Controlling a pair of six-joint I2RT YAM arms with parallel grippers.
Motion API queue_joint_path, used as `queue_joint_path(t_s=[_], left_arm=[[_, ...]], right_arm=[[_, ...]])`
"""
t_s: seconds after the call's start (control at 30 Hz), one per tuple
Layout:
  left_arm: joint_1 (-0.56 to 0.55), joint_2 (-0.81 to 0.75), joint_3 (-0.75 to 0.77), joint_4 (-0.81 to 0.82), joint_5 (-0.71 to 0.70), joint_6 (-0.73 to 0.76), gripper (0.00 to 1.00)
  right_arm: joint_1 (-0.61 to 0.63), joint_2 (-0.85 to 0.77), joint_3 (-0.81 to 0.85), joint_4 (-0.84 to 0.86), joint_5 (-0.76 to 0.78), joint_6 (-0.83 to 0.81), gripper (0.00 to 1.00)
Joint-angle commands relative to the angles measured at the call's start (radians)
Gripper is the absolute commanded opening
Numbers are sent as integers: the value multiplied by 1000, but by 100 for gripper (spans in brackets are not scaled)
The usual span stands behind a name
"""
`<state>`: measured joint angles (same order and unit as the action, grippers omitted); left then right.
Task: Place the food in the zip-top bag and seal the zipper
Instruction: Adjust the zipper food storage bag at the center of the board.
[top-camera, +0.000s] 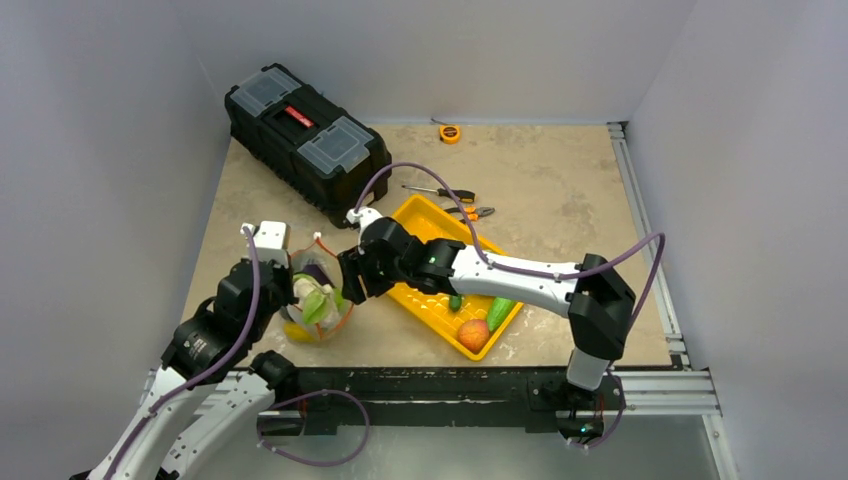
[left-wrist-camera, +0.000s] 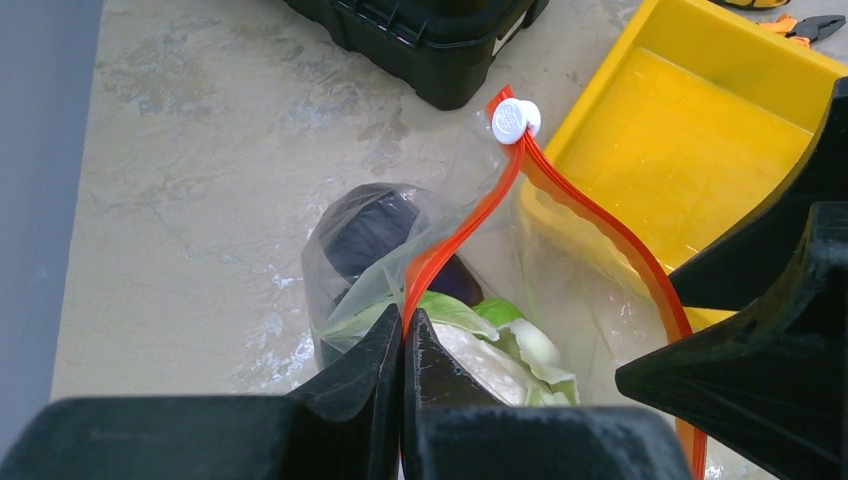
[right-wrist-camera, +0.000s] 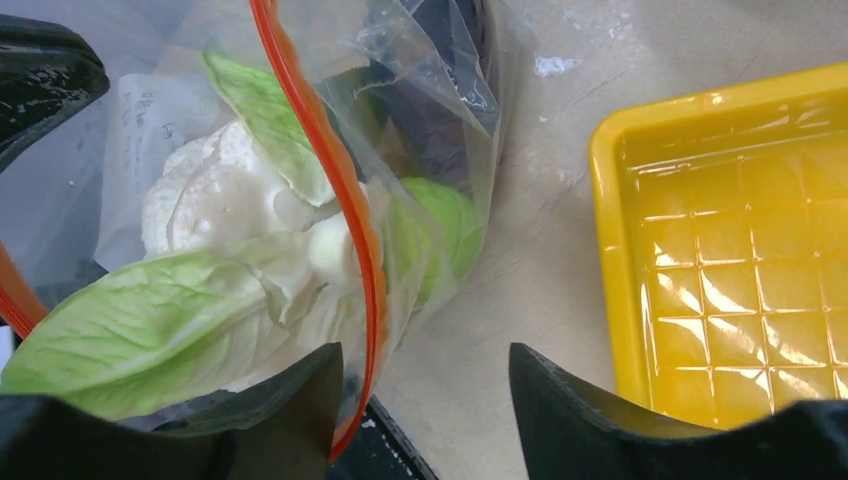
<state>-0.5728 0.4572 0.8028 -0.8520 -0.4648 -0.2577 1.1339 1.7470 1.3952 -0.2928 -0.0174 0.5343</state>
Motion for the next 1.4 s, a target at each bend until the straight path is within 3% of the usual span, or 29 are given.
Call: queue_joint_path(t_s=[0.0,0.17,0.33,0.43,0.67,0.8,0.97,1.1,1.23,1.37], left_arm=[[-8,-7,-8,51,4,14,0],[-9,-5,-9,56,10,13,0],[-8,17,-5,63,22,15,0],[-7,41,59,52,80,44,0],[-7,216,522,-228,301,46,0],[-8,238,452,-261,380,37,0],[0,289,282,-261,311,14,0],[8,285,377,-291,298,17,0],[7,263,519,-296,385,-4,0],[7,193,496,-291,429,-98,0]], right_arm=[[16,-55,56,27,17,0,53],[17,-38,30,69,29,24,33],[39,-13,103,59,-1,35,0],[46,-56,129,71,-32,47,0],[46,-186,52,235,-135,176,0],[46,-252,-93,312,-88,206,0],[40,-264,-202,370,-67,231,0],[37,-239,-153,321,-41,164,0],[36,-250,-57,217,5,92,0],[35,-307,-38,218,12,83,0]])
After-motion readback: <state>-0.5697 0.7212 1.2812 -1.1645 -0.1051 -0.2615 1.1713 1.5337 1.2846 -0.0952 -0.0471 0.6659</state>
